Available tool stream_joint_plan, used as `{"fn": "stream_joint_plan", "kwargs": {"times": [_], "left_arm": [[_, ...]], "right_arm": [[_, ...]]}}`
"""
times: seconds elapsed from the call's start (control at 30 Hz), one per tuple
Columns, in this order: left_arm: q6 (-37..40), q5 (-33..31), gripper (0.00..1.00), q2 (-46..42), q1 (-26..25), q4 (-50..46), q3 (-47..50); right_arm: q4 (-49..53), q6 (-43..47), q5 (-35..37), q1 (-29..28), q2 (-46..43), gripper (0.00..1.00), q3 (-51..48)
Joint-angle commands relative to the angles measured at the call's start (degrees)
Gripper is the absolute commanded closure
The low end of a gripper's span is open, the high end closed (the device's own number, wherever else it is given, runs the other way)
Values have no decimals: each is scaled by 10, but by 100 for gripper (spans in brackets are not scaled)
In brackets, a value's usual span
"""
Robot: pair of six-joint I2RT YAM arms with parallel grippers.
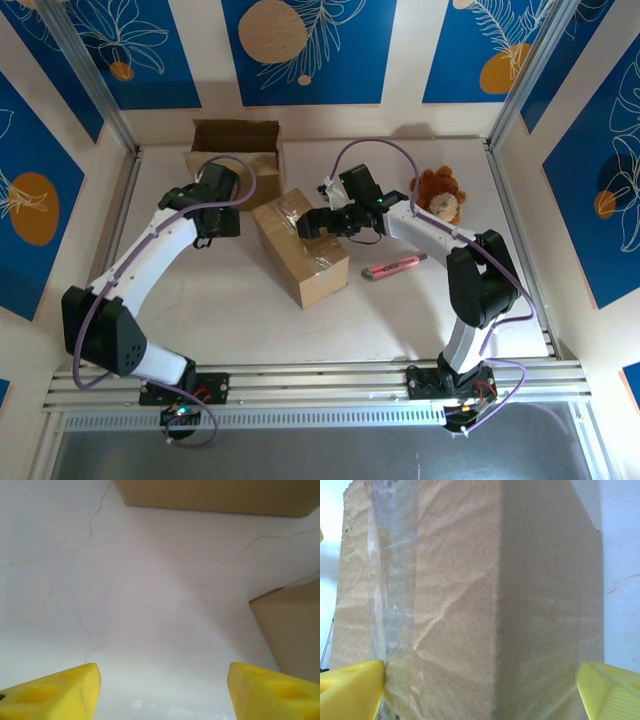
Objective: Unpack the express box
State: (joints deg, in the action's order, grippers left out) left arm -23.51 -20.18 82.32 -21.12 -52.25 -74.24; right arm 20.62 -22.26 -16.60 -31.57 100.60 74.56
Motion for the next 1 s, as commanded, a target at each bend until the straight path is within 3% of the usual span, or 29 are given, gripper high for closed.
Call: {"fn": "stream_joint_plan", "kwargs": {"times": [0.0, 0.23, 0.4, 0.63, 0.8, 0.97], "left_arm": [[5, 11, 32, -24, 2, -28, 1], [16, 79, 31, -64, 1, -13, -18], [42, 135, 27, -42, 7, 26, -45], [58, 309, 26, 49, 18, 128, -104], [64, 314, 22, 100, 18, 129, -144], [61, 320, 19, 91, 18, 151, -116]], "right_arm": [[48, -7, 42, -5, -32, 0, 28], [120, -67, 149, -6, -147, 1, 49], [275, -222, 300, 8, -221, 1, 53], [390, -386, 300, 46, -277, 3, -40], [319, -479, 220, 87, -284, 3, -156], [278, -527, 202, 106, -228, 3, -183]]}}
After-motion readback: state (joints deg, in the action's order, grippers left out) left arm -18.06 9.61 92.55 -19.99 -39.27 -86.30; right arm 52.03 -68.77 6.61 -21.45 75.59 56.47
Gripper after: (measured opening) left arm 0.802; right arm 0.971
